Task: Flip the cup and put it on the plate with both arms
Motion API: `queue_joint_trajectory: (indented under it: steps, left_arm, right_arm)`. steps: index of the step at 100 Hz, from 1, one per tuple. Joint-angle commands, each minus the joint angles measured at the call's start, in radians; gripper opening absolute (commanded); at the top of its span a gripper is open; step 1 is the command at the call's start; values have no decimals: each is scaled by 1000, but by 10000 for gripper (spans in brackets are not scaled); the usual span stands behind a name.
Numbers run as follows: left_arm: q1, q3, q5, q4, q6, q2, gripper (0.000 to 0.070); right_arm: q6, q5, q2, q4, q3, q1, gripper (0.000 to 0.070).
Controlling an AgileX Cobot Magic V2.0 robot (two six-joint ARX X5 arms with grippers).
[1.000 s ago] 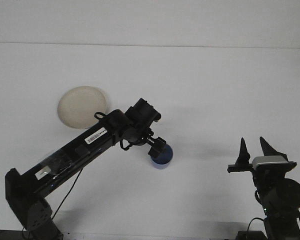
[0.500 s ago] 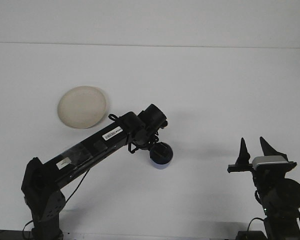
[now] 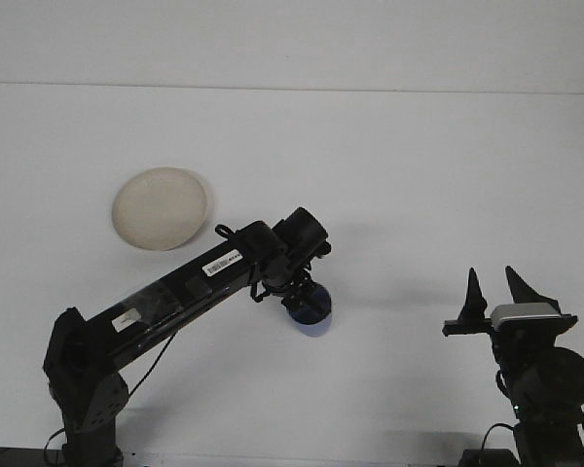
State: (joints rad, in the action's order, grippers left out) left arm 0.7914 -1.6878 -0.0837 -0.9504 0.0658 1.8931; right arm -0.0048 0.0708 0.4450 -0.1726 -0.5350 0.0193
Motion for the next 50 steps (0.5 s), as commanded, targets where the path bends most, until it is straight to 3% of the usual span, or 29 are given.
queue_joint_trajectory:
  steps: [1,12,24,35,50]
  left_arm:
    - [-3,-49,-3,-19,-16,5,5]
    - [-32,-121,4,-87,-34,-7,5]
    - [-85,-233,70,-163,-51,-10,5]
    - [-161,-332,122,-196,-61,-10,5]
    - [-309,-406,134,-196,-63,-10,5]
  right_arm:
    - [-12,0,1,15,-7,1,377]
    - [-13,-1,1,14,-7,1,378]
    - [-13,-1,1,15,-7,1,377]
    - [-13,-1,1,14,-7,1,377]
    - [-13,-1,1,14,-7,1,377]
